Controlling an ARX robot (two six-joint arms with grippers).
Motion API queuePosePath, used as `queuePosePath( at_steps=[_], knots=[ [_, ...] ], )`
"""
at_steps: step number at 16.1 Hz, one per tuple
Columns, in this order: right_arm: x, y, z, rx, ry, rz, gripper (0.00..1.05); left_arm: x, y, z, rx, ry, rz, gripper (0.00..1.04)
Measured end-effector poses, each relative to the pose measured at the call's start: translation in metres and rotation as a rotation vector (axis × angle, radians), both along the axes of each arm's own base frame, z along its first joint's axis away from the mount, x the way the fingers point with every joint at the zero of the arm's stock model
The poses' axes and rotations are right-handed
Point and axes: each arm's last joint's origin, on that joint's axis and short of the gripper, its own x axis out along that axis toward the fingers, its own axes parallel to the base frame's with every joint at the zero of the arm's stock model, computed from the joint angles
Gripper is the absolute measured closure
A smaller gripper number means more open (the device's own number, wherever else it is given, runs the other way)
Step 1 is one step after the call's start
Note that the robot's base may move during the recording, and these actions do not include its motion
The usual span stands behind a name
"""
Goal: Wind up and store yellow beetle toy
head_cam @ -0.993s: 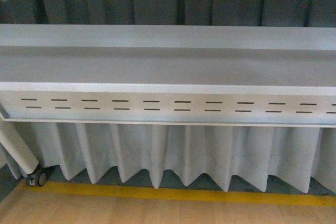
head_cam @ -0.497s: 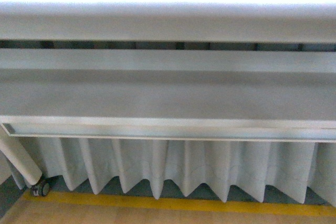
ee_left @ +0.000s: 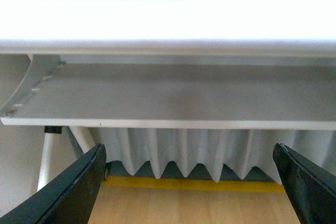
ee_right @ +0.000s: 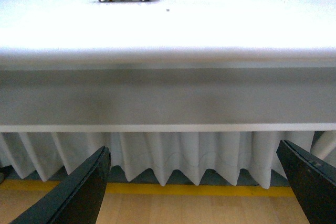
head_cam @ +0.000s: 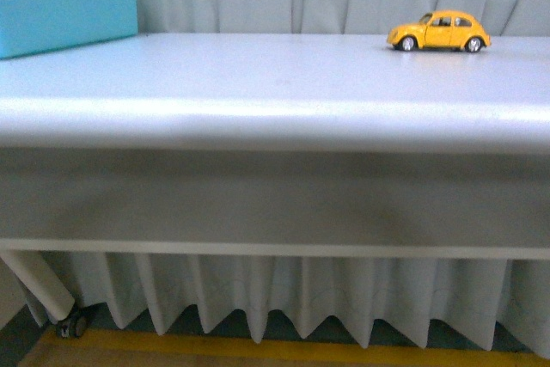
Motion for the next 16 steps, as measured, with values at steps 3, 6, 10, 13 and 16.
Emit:
queuePosePath(
  at_steps=[3,6,10,13,16],
  knots=[
    [0.0,0.0,-0.0001,0.0,0.001,0.0,0.07,0.0,0.0,0.0,0.0,0.0,0.0,0.07],
    [0.0,0.0,0.0001,0.0,-0.001,0.0,0.07,0.0,0.0001,0.0001,-0.001,-0.001,0.002,0.07],
    [0.0,0.0,0.0,0.0,0.0,0.0,0.07,0.0,0.0,0.0,0.0,0.0,0.001,0.07],
    [0.0,0.0,0.0,0.001,0.0,0.0,0.07,0.0,0.0,0.0,-0.001,0.0,0.0,0.07],
    [0.0,0.0,0.0,0.0,0.0,0.0,0.07,0.0,0.0,0.0,0.0,0.0,0.0,0.07]
  ],
)
